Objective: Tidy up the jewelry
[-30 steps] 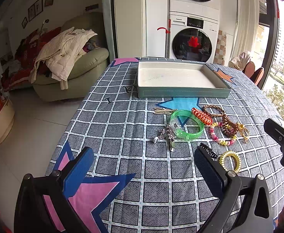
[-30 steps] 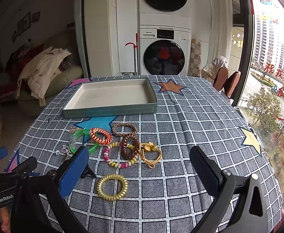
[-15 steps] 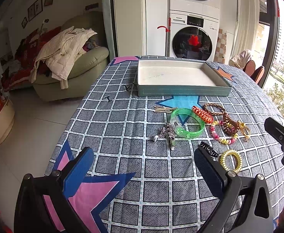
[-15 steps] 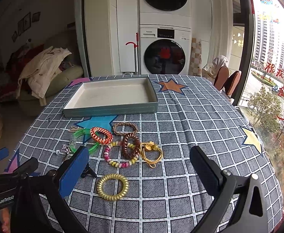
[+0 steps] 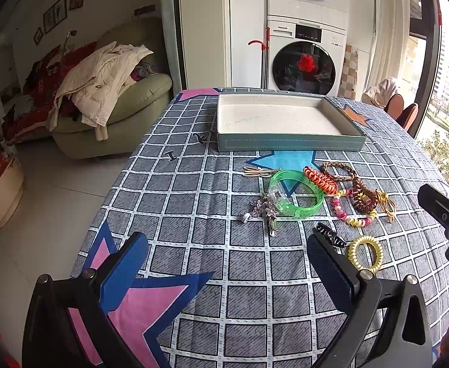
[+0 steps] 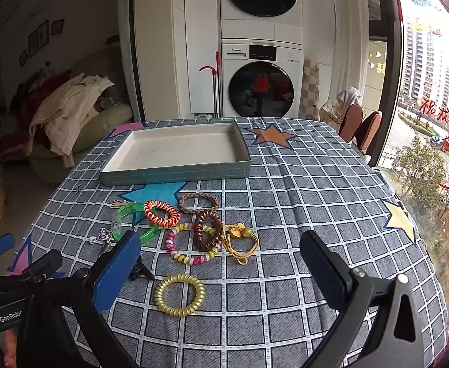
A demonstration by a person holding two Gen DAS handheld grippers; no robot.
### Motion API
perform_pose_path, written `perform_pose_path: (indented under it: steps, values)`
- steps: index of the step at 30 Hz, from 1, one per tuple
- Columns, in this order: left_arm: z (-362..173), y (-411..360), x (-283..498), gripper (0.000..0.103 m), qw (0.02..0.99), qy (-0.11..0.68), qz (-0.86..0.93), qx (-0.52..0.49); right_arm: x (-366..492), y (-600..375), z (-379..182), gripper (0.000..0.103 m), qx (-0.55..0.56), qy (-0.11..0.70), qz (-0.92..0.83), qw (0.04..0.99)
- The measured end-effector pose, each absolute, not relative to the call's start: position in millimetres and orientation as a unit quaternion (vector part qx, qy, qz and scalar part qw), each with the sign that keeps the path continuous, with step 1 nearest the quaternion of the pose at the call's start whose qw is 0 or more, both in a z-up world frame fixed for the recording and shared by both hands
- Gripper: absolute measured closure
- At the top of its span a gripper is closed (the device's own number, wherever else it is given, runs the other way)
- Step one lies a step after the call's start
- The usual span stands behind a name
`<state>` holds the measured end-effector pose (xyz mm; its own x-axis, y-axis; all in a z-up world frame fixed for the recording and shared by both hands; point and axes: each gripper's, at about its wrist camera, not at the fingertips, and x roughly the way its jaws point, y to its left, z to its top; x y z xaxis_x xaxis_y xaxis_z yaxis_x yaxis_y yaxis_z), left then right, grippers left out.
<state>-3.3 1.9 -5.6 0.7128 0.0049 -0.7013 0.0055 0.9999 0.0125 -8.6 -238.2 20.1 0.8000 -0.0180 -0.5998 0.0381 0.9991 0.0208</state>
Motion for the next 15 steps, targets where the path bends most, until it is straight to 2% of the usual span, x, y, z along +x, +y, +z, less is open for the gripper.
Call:
perform_pose_path:
  steps: [15]
  values:
    - [-6.6,-0.5,-2.9,0.000,0.925,0.381,0.001,0.007,-7.7,-239.9,19.3,0.000,0.015,0.327,-0.015,0.945]
